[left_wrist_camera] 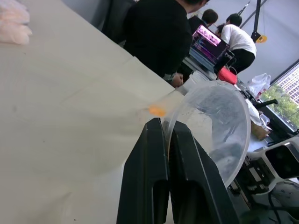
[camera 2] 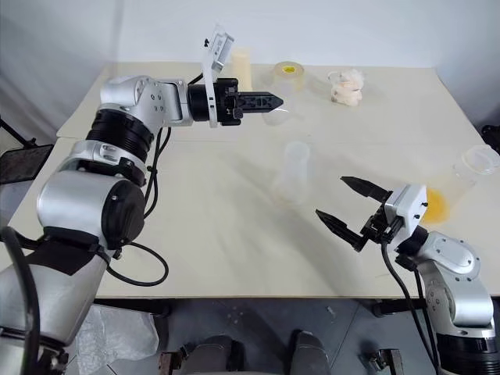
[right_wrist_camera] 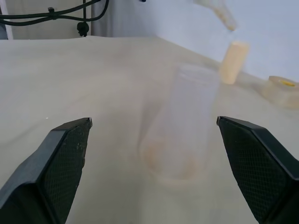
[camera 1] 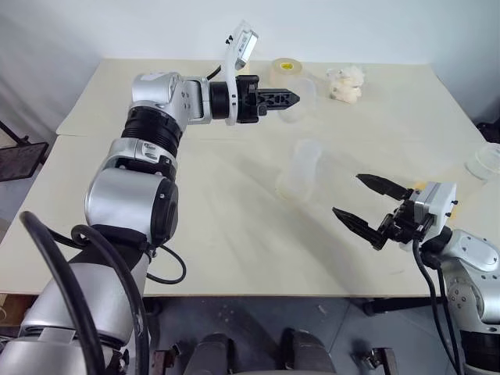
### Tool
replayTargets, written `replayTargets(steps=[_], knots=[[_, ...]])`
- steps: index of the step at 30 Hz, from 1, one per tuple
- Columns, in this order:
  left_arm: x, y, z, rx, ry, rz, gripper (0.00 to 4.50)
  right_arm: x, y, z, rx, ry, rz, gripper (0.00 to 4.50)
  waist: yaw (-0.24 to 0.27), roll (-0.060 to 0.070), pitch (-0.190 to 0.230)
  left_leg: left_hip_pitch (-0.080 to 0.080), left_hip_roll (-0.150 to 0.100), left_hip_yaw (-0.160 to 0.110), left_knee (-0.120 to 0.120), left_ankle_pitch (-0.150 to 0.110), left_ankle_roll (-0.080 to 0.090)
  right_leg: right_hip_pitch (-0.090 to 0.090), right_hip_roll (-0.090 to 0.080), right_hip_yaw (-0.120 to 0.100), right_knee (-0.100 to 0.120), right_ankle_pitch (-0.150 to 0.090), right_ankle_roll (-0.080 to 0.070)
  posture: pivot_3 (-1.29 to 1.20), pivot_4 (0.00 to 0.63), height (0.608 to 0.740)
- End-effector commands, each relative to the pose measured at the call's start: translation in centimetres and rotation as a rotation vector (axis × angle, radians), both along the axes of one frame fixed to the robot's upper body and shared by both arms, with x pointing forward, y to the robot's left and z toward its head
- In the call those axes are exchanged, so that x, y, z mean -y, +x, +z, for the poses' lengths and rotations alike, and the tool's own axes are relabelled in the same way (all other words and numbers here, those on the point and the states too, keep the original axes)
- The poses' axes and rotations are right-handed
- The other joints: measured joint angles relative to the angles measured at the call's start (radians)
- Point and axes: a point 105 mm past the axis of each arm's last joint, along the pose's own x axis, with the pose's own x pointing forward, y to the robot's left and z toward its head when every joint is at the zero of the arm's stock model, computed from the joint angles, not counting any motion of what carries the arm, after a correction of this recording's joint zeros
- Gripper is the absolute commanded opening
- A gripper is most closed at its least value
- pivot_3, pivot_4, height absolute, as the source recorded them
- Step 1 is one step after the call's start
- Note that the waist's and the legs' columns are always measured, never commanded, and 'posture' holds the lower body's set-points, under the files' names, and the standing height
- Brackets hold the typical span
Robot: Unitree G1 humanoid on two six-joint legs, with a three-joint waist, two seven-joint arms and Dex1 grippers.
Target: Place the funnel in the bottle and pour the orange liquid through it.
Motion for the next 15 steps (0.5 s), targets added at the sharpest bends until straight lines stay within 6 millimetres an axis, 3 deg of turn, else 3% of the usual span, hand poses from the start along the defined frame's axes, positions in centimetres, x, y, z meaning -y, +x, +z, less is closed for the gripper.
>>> replayTargets(steps=[1, 15], knots=[[0.81, -0.96, 1.39, 0.005, 0.039, -0.047, 0.02, 0.45, -0.1, 1.29, 0.063, 0.002, -0.02, 4.5, 0.0, 0.0, 0.0, 0.0, 0.0, 0.0, 0.0, 0.0, 0.0, 0.0, 0.0, 0.0, 0.0, 0.0, 0.0, 0.0, 0.15, 0.74], [1.11, -1.61, 0.43, -0.095, 0.109, -0.072, 0.02, -0.16, -0.65, 0.84, 0.059, 0.013, -0.024, 4.5, 0.0, 0.0, 0.0, 0.0, 0.0, 0.0, 0.0, 0.0, 0.0, 0.0, 0.0, 0.0, 0.0, 0.0, 0.0, 0.0, 0.15, 0.74]])
